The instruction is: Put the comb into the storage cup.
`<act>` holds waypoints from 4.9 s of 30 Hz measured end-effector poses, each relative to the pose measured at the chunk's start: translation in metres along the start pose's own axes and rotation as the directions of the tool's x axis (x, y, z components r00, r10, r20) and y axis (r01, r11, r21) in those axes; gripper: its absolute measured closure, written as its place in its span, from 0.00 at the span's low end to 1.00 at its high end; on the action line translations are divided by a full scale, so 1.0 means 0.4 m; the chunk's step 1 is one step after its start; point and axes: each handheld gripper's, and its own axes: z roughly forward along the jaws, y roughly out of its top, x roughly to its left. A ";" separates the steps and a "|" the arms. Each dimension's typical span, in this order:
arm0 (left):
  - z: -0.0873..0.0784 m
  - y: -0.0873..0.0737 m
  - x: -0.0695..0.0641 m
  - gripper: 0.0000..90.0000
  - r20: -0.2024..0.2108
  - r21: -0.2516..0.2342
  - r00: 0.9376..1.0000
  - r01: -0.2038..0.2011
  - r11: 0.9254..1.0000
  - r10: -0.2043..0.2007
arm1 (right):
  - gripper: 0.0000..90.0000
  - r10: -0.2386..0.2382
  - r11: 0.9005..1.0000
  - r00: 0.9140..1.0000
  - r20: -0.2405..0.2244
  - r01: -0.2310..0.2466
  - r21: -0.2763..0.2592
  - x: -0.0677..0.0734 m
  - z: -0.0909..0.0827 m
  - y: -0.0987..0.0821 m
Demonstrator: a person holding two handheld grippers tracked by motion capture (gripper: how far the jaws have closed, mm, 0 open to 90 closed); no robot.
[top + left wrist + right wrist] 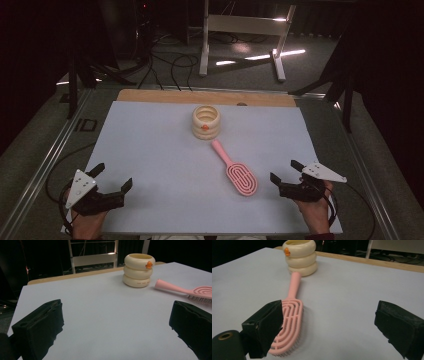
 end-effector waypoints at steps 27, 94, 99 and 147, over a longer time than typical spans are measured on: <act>0.003 -0.010 -0.006 0.00 -0.011 0.016 1.000 -0.005 1.000 0.005 | 0.09 -0.056 0.998 0.990 -0.127 0.060 0.027 0.103 0.099 0.061; 0.004 -0.017 -0.009 0.00 -0.019 0.028 1.000 -0.013 1.000 0.014 | 1.00 -0.194 0.937 0.962 -0.192 0.240 0.253 0.259 0.219 -0.023; 0.004 -0.017 -0.009 0.00 -0.018 0.029 1.000 -0.013 1.000 0.013 | 1.00 -0.194 0.933 0.961 -0.196 0.242 0.266 0.257 0.221 -0.027; 0.005 -0.019 -0.011 0.00 -0.021 0.035 1.000 -0.009 0.999 0.010 | 1.00 -0.069 0.939 0.997 -0.033 0.076 0.336 0.123 0.202 -0.031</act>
